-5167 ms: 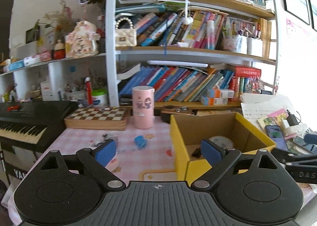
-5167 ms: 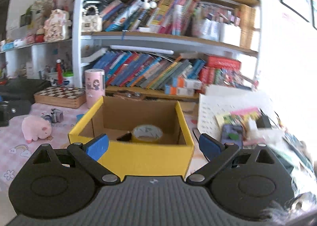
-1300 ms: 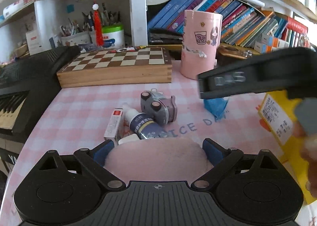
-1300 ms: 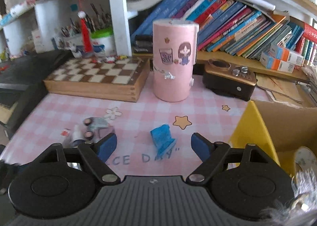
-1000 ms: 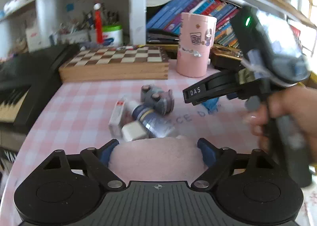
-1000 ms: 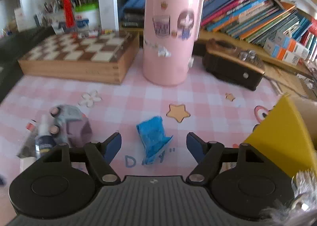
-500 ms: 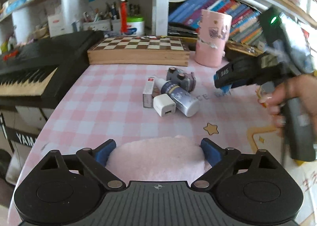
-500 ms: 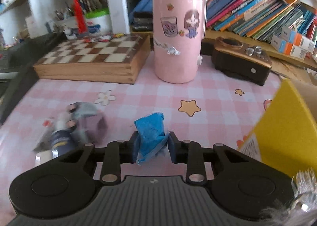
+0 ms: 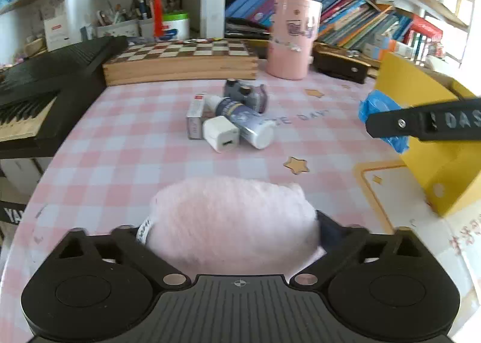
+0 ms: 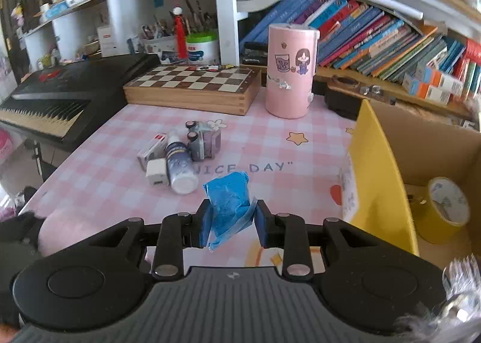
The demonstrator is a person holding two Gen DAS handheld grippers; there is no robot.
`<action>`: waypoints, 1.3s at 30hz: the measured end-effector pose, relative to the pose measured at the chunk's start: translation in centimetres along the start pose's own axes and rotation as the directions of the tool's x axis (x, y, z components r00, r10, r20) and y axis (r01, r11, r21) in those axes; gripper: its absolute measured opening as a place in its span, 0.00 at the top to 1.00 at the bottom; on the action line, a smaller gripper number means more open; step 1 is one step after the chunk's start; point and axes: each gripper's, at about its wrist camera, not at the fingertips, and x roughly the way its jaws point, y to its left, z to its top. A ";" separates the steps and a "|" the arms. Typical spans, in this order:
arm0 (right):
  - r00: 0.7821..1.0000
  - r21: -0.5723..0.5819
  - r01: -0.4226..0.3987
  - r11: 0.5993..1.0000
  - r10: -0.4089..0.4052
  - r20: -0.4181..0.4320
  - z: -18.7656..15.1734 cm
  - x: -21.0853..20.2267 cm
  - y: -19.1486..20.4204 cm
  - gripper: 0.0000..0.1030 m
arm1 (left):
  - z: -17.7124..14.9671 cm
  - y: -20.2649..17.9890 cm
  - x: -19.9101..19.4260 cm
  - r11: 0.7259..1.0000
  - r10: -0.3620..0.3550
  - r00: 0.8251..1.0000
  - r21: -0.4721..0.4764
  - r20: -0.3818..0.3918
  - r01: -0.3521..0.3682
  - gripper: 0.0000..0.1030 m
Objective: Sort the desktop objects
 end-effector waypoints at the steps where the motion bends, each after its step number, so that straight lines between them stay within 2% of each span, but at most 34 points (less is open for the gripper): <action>1: 1.000 -0.002 0.002 1.000 -0.002 0.001 -0.3 -0.6 0.0 0.73 | 0.0 0.0 -0.3 1.000 -0.007 1.000 -0.008 0.002 0.007 0.13; 5: 1.000 0.024 0.007 1.000 -0.007 -0.005 -1.3 -2.4 -0.1 0.73 | -0.1 0.4 -2.4 0.998 -0.032 0.999 -0.058 0.027 0.034 0.14; 11: 1.000 0.046 0.020 0.999 -0.020 0.001 -2.3 -4.8 0.3 0.73 | 0.0 2.1 -6.9 0.984 -0.021 0.998 -0.177 0.055 0.031 0.14; 17: 0.999 0.084 -0.010 0.996 0.012 -0.031 -3.1 -7.7 0.9 0.73 | -0.3 4.5 -10.8 0.943 -0.076 0.995 -0.319 0.057 0.091 0.14; 20: 0.997 0.101 -0.026 0.995 0.033 -0.063 -3.6 -9.2 1.2 0.73 | -0.7 5.4 -12.7 0.929 -0.084 0.994 -0.354 0.066 0.102 0.14; 25: 0.995 0.139 -0.038 0.990 0.049 -0.081 -5.3 -11.5 2.4 0.73 | -2.0 5.6 -14.5 0.932 -0.072 0.995 -0.349 0.075 0.094 0.14; 28: 0.995 0.162 -0.024 0.986 0.040 -0.090 -6.7 -12.5 3.3 0.73 | -3.1 5.2 -14.6 0.939 -0.061 0.998 -0.337 0.029 0.068 0.14; 31: 0.994 0.187 -0.011 0.982 0.032 -0.108 -7.9 -13.1 3.9 0.73 | -4.1 4.8 -15.4 0.935 -0.089 0.996 -0.343 0.029 0.094 0.14; 39: 0.993 0.202 0.055 0.978 -0.032 -0.116 -10.3 -15.5 5.3 0.73 | -5.0 2.9 -16.9 0.963 -0.152 0.988 -0.218 0.032 0.155 0.14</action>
